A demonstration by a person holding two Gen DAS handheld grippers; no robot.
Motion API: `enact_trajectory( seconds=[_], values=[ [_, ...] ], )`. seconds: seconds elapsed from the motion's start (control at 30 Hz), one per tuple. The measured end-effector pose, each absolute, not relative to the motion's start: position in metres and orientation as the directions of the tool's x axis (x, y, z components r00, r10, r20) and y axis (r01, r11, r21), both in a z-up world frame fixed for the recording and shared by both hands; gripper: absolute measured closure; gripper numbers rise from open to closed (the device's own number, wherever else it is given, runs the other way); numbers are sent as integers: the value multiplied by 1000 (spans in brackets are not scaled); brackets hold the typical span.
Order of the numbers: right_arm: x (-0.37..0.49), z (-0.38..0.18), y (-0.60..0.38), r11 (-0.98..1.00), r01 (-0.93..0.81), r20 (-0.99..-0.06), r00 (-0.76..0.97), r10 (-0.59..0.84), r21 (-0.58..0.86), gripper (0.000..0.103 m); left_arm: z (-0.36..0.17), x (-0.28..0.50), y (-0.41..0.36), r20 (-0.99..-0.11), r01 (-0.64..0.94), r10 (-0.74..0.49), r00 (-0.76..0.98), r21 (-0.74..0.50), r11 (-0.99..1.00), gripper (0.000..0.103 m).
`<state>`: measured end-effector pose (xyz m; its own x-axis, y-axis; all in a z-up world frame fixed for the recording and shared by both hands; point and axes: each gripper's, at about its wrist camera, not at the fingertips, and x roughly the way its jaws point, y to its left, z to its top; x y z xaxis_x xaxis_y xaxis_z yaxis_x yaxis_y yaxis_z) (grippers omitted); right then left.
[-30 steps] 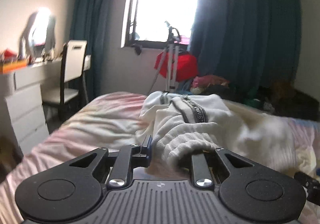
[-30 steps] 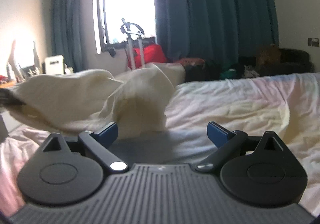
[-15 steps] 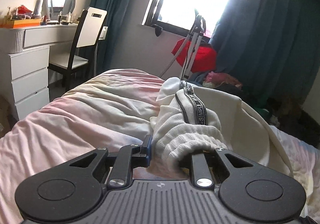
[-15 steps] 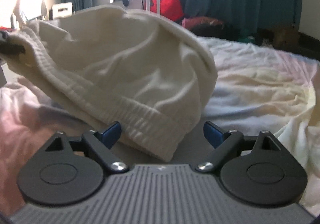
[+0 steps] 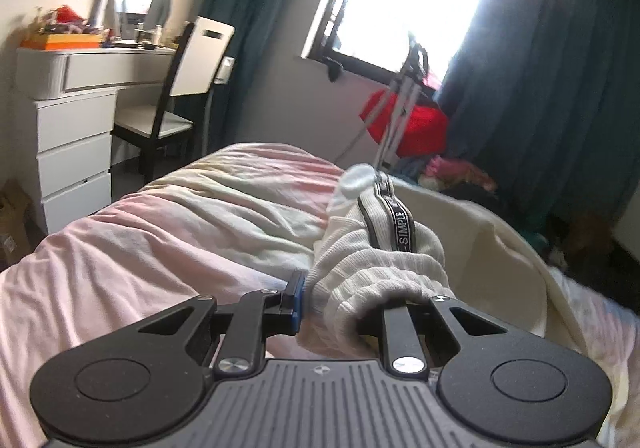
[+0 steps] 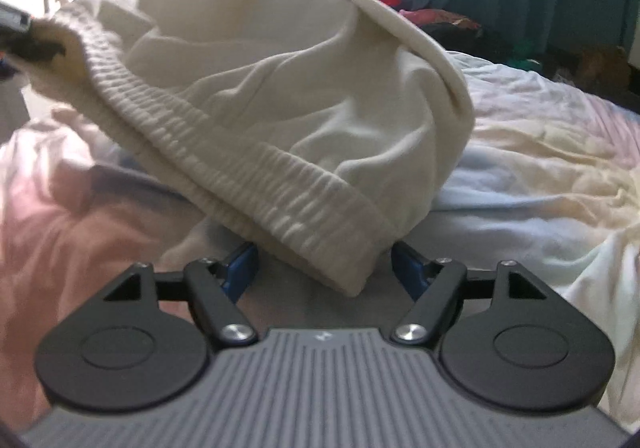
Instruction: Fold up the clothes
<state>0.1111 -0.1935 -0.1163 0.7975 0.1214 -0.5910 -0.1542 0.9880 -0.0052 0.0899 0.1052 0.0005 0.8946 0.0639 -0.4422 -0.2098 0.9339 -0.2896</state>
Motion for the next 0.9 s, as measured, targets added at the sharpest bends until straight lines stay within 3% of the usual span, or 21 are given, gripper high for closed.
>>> enact_trajectory(
  seconds=[0.13,0.23,0.3,0.4,0.5,0.53,0.6,0.7,0.87,0.9],
  values=[
    [109,-111,-203,997,-74,-541,838,72,19,28,4,85,107,-415,-209,69,907,-301,930,83],
    [106,-104,-216,998,35,-499,867,-9,43,38,6,84,107,-405,-206,68,912,-307,929,83],
    [101,-97,-219,995,101,-454,887,-79,23,50,5,84,106,-404,-190,52,914,-311,931,83],
    [100,-93,-215,994,111,-411,905,-105,-9,57,6,81,103,-376,-165,33,926,-323,932,83],
    [116,-111,-207,1000,14,-549,836,-9,5,59,9,80,104,-358,-158,36,933,-320,934,83],
    [113,-107,-205,1000,11,-539,842,-11,-3,63,9,81,105,-359,-158,34,933,-322,933,83],
    [104,-97,-202,1000,15,-502,864,-25,-25,86,6,82,108,-369,-163,31,929,-331,929,83],
    [92,-81,-197,998,23,-444,895,-46,-56,91,3,84,113,-383,-169,23,923,-351,921,83],
    [52,-35,-201,995,26,-307,950,-56,-100,92,-1,85,123,-428,-144,-38,903,-385,911,83],
    [47,-31,-201,994,7,-318,947,-41,-110,92,-3,82,125,-448,-145,-50,893,-390,909,82]
  ],
)
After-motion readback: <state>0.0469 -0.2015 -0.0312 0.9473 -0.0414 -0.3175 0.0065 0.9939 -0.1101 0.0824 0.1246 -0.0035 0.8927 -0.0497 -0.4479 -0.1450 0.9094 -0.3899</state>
